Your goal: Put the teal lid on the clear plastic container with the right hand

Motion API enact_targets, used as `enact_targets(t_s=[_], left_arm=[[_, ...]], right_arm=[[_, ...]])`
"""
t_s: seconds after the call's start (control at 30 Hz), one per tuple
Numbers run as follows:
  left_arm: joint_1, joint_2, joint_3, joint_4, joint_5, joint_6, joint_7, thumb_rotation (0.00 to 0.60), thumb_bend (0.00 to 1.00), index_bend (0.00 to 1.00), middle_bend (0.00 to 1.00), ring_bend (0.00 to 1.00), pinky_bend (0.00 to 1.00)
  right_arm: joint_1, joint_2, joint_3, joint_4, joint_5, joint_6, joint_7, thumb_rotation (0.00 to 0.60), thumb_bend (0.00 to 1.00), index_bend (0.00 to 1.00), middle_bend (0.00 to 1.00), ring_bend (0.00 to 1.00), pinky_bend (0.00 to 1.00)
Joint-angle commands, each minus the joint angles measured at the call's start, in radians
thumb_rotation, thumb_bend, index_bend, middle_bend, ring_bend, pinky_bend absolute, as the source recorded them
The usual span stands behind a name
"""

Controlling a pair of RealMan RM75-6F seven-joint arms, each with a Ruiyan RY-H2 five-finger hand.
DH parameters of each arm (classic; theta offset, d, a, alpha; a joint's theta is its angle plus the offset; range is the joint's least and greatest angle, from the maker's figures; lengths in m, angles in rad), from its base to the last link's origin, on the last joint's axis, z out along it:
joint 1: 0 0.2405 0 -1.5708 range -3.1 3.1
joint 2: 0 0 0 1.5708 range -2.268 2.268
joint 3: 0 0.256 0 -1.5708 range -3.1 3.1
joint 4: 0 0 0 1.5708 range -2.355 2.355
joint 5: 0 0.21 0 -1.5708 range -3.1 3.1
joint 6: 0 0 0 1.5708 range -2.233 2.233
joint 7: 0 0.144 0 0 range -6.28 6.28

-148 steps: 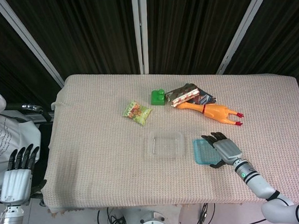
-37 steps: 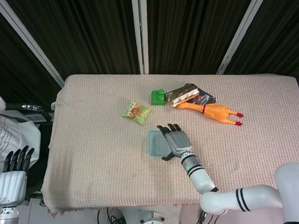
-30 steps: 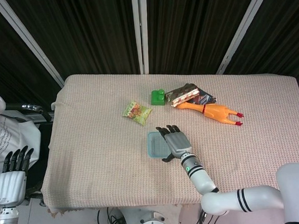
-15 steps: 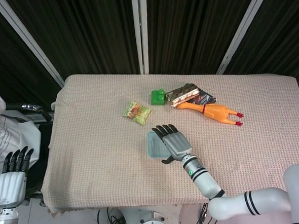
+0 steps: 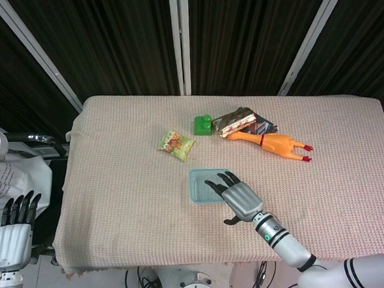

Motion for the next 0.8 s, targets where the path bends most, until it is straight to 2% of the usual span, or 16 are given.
enact_targets(t_s=[0.03, 0.33, 0.8], left_arm=[[0.002, -0.001, 0.000, -0.001, -0.001, 0.001, 0.001, 0.600, 0.04, 0.07, 0.02, 0.00, 0.00], [0.006, -0.004, 0.000, -0.004, -0.002, 0.001, 0.006, 0.600, 0.04, 0.07, 0.02, 0.00, 0.00], [0.006, -0.010, -0.002, 0.009, -0.008, -0.007, -0.005, 0.600, 0.04, 0.07, 0.02, 0.00, 0.00]], right_arm=[[-0.027, 0.016, -0.021, 0.001, -0.031, 0.010, 0.019, 0.600, 0.00, 0.00, 0.29, 0.00, 0.00], [-0.060, 0.013, -0.028, 0.025, -0.075, 0.000, 0.027, 0.600, 0.00, 0.00, 0.29, 0.00, 0.00], [-0.071, -0.020, -0.003, 0.060, -0.034, -0.038, -0.014, 0.600, 0.00, 0.00, 0.29, 0.00, 0.00]])
